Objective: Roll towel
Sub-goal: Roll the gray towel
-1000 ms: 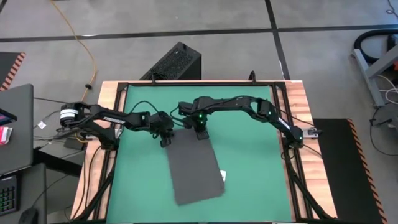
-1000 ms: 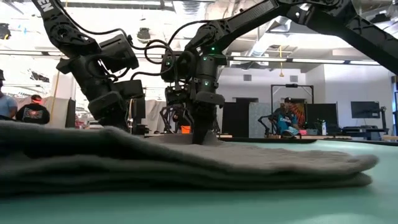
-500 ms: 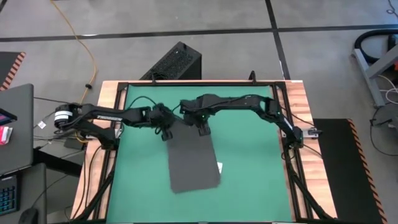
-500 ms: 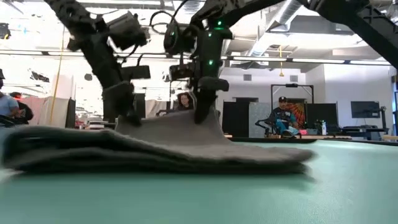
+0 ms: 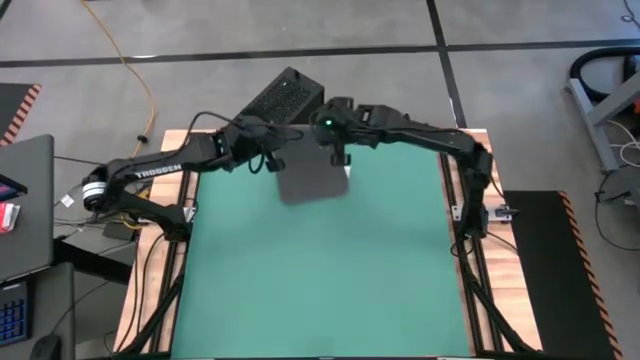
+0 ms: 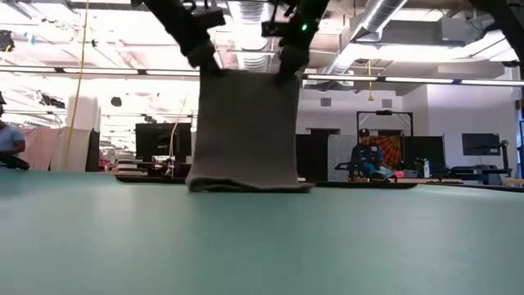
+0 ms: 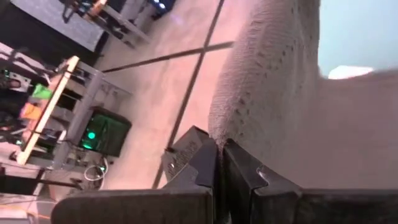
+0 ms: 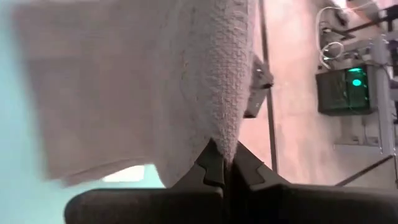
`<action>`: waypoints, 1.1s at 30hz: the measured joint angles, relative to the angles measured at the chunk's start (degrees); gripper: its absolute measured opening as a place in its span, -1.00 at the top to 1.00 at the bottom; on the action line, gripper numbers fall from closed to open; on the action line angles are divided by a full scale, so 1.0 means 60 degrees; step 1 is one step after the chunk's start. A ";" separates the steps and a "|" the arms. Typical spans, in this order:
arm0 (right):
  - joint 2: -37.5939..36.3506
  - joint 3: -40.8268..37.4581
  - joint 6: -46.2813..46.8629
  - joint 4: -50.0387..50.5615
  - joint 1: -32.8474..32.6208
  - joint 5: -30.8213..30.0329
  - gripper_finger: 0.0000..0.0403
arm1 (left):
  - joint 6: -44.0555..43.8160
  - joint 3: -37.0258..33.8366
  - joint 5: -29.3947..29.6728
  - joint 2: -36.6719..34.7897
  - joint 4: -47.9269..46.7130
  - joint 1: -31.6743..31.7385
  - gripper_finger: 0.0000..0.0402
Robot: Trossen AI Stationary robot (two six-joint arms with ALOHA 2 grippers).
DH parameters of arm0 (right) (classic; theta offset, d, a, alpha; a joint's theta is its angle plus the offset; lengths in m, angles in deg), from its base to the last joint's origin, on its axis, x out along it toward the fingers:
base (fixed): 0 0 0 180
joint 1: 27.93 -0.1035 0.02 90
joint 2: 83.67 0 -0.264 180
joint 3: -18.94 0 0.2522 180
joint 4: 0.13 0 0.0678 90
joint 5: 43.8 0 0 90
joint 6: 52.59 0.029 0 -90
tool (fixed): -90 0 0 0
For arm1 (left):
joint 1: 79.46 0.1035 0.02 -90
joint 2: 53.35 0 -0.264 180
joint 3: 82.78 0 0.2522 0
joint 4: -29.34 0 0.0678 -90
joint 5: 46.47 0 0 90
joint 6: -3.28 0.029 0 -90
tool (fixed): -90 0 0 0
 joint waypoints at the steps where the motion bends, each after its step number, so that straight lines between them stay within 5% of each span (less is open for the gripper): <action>1: -0.0137 0.0007 0.0185 0.0077 -0.0073 -0.0046 0.93 | -0.0071 0.0188 -0.0020 0.0000 -0.0150 -0.0013 1.00; 8: -0.0347 0.0017 0.2357 0.2084 -0.1539 -0.0017 0.93 | -0.2523 0.0587 -0.1394 0.0042 -0.2367 -0.1084 1.00; 13: 0.0265 0.0014 0.3400 0.2613 -0.3353 -0.0077 0.93 | -0.4609 0.0576 -0.1849 0.0441 -0.3525 -0.3007 1.00; 21: 0.0263 0.0003 0.4345 0.2746 -0.6299 -0.1440 0.93 | -0.7000 0.0752 -0.0488 0.0250 -0.4481 -0.6220 1.00; 26: 0.0053 0.0017 0.4508 0.2814 -0.7102 -0.2910 0.93 | -0.6982 0.1273 0.1106 0.0015 -0.4503 -0.7635 1.00; 33: -0.0258 0.0017 0.3000 0.2406 -0.5782 -0.3441 0.93 | -0.4596 0.1874 0.2501 -0.0028 -0.4404 -0.6707 1.00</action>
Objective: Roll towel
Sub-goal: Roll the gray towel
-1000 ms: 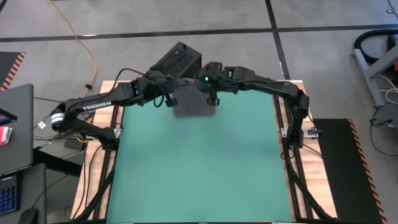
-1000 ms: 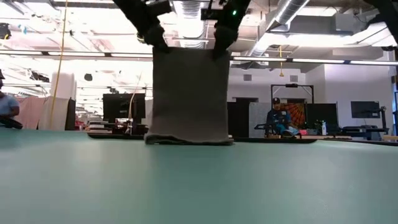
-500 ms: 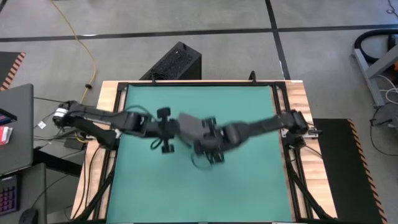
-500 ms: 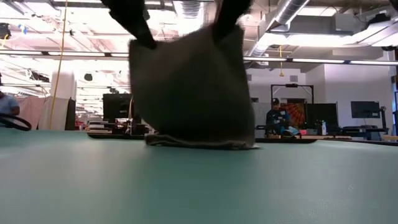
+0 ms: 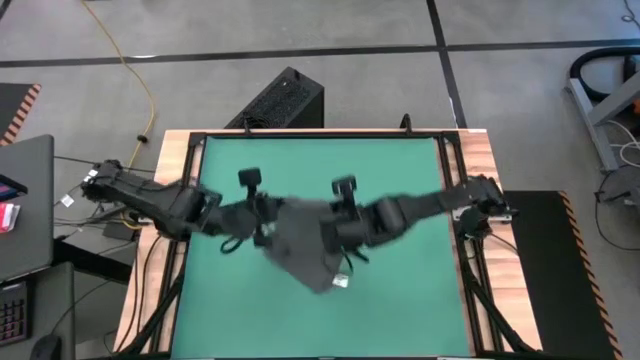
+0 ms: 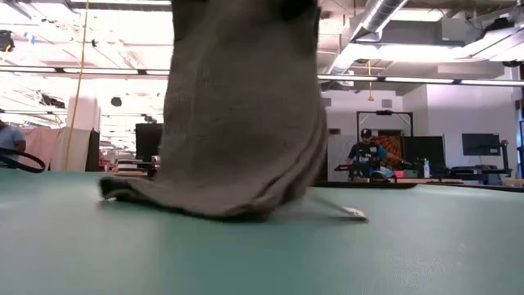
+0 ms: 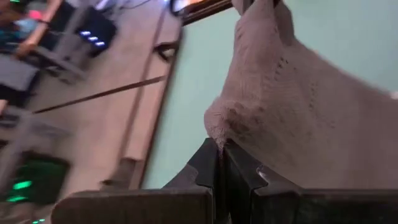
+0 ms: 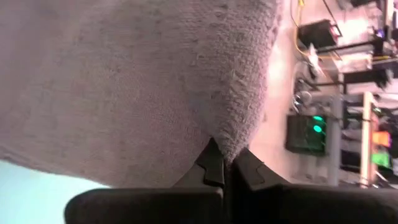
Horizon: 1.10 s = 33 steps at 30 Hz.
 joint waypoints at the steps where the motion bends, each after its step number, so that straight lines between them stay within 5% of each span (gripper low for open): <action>1: -0.0061 0.0000 -0.0375 -0.0105 0.0344 0.0005 0.93 | 0.0451 0.0014 0.0011 0.0011 0.0049 0.0420 1.00; 10: -0.0935 0.0006 -0.3254 -0.2750 0.4342 0.0970 0.93 | 0.4753 0.0165 -0.1408 0.0014 0.2761 0.5458 1.00; 15: -0.1042 0.0018 -0.3498 -0.3372 0.5152 0.1920 0.93 | 0.5452 0.0174 -0.2281 0.0014 0.3856 0.6767 1.00; 23: -0.0925 0.0011 -0.0997 -0.1536 0.4288 0.3004 0.93 | 0.2975 0.0115 -0.4082 0.0212 0.1783 0.6137 1.00; 28: -0.0549 -0.0423 0.0673 -0.0834 0.2616 0.3144 0.93 | 0.1424 -0.0987 -0.4143 0.0269 0.1241 0.4314 1.00; 33: -0.0432 -0.2024 0.2266 -0.1875 0.0507 0.2829 0.93 | -0.0533 -0.2377 -0.3679 0.0272 0.1493 0.2098 1.00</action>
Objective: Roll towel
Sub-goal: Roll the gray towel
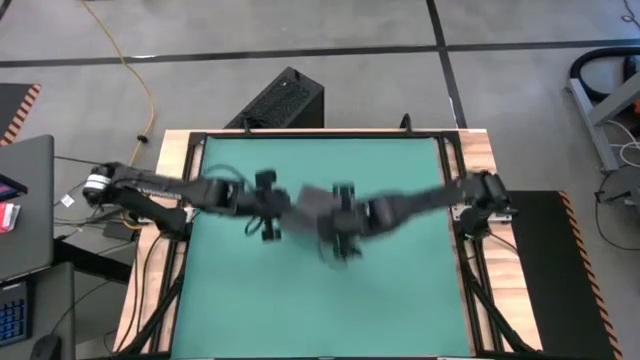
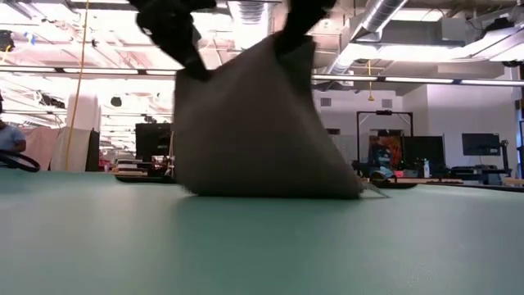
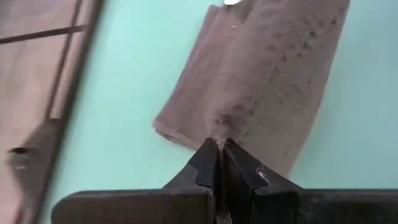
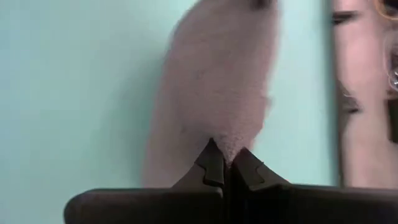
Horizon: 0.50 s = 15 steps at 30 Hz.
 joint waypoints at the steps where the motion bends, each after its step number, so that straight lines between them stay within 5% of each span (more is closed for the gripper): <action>1: 0.0019 -0.0365 0.0371 -0.0206 -0.0474 -0.0147 0.93 | -0.0421 -0.0262 0.0124 0.0000 0.0230 -0.0457 1.00; 8: 0.0048 -0.2255 0.3576 -0.2465 -0.2971 -0.1120 0.93 | -0.2521 -0.1275 0.1030 0.0078 0.2405 -0.3419 1.00; 15: 0.0387 -0.3089 0.4948 -0.4409 -0.3967 -0.0953 0.93 | -0.2927 -0.1422 0.0765 0.1168 0.4336 -0.4732 1.00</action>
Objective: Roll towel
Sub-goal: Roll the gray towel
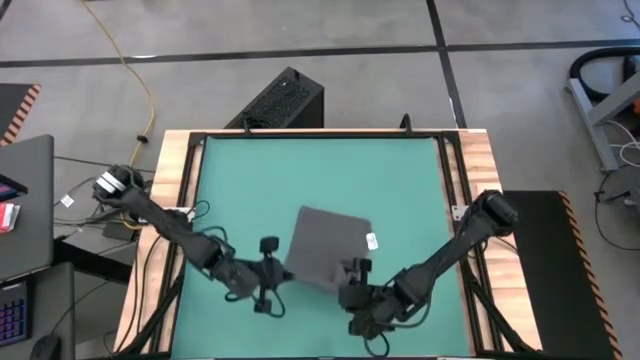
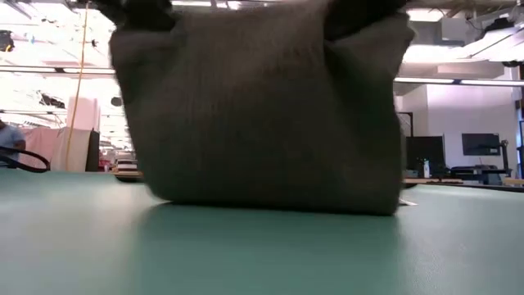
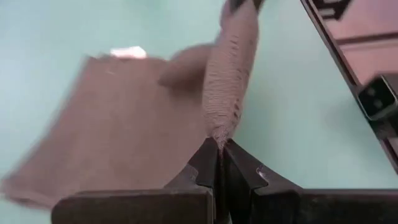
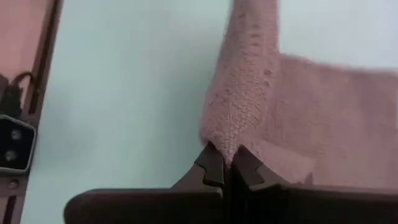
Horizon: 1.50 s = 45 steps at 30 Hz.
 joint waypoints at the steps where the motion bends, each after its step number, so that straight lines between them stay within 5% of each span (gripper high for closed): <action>1: 0.0133 -0.0011 0.0151 -0.0052 -0.0059 0.0107 0.93 | -0.0191 -0.0002 -0.0174 0.0263 0.0094 -0.0075 1.00; 15: 0.1189 -0.0001 0.2035 -0.1130 -0.0680 0.1928 0.93 | -0.2245 0.0006 -0.0778 0.1979 0.0961 -0.0917 1.00; 22: 0.1189 0.0006 0.2571 -0.1168 -0.1088 0.1661 0.93 | -0.2257 0.0006 -0.0669 0.1979 0.1545 -0.0987 1.00; 28: 0.1189 0.0006 0.2678 -0.1192 -0.1170 0.1337 0.93 | -0.2053 0.0005 0.0497 0.2123 0.1858 -0.1209 1.00; 45: 0.1124 -0.0682 0.3401 -0.1420 -0.1076 0.1965 0.93 | -0.2434 -0.0002 -0.0340 0.3087 0.2772 -0.1277 1.00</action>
